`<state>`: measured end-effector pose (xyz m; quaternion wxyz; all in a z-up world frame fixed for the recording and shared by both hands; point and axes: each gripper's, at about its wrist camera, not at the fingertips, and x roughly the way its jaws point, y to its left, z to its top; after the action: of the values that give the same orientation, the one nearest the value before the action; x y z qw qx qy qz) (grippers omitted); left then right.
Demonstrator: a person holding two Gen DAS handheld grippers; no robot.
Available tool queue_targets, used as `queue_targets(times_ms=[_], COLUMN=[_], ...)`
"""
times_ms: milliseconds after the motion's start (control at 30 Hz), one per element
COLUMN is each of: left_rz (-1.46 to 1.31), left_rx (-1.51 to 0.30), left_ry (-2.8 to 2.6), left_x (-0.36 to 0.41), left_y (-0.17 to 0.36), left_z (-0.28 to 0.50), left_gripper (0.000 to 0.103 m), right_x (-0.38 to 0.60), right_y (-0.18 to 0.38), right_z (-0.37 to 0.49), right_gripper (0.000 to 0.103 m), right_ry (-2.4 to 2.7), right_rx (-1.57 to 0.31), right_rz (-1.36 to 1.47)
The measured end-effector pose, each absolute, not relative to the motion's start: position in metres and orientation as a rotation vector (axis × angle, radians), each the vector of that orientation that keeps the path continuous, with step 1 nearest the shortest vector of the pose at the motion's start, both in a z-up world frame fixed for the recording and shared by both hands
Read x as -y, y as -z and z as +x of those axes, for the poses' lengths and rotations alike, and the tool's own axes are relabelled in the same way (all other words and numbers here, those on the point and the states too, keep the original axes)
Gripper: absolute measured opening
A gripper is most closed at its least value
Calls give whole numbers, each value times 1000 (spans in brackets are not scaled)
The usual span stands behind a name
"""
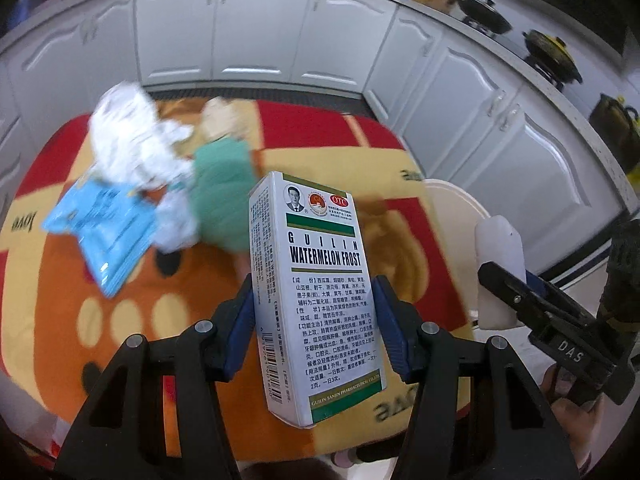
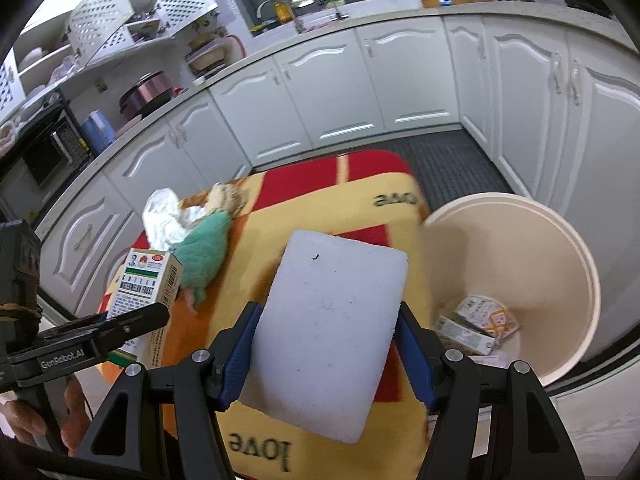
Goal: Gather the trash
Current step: 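Carry box and sponge over the beige bucket and open both tools to drop them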
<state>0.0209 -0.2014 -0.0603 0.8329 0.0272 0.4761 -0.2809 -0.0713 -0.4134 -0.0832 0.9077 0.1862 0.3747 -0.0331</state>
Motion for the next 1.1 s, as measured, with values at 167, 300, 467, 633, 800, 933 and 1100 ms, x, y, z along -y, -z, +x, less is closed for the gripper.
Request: queue_targets(times_ms=[167, 300, 467, 633, 800, 933, 1100], left_rz=[137, 175, 213, 228, 225, 238, 210], left_rx=[-973, -969, -968, -991, -1007, -1004, -1012], left_ry=[651, 700, 759, 796, 814, 820, 823], left_x=[250, 288, 335, 369, 391, 403, 406], left_y=[54, 53, 58, 71, 81, 86, 92], left_z=[17, 18, 20, 26, 31, 32, 36], left_gripper=[54, 54, 55, 55, 55, 55, 56], right_x=[448, 473, 503, 525, 545, 555, 561], right_y=[85, 91, 101, 112, 120, 123, 128], right_z=[-81, -86, -92, -95, -96, -91, -88], right_gripper=[63, 63, 63, 64, 64, 63, 68], right_ry=[138, 193, 257, 298, 336, 363, 389], right_rx=[-766, -772, -781, -798, -811, -819, -827], right_rz=[401, 417, 444, 467, 489, 485, 493])
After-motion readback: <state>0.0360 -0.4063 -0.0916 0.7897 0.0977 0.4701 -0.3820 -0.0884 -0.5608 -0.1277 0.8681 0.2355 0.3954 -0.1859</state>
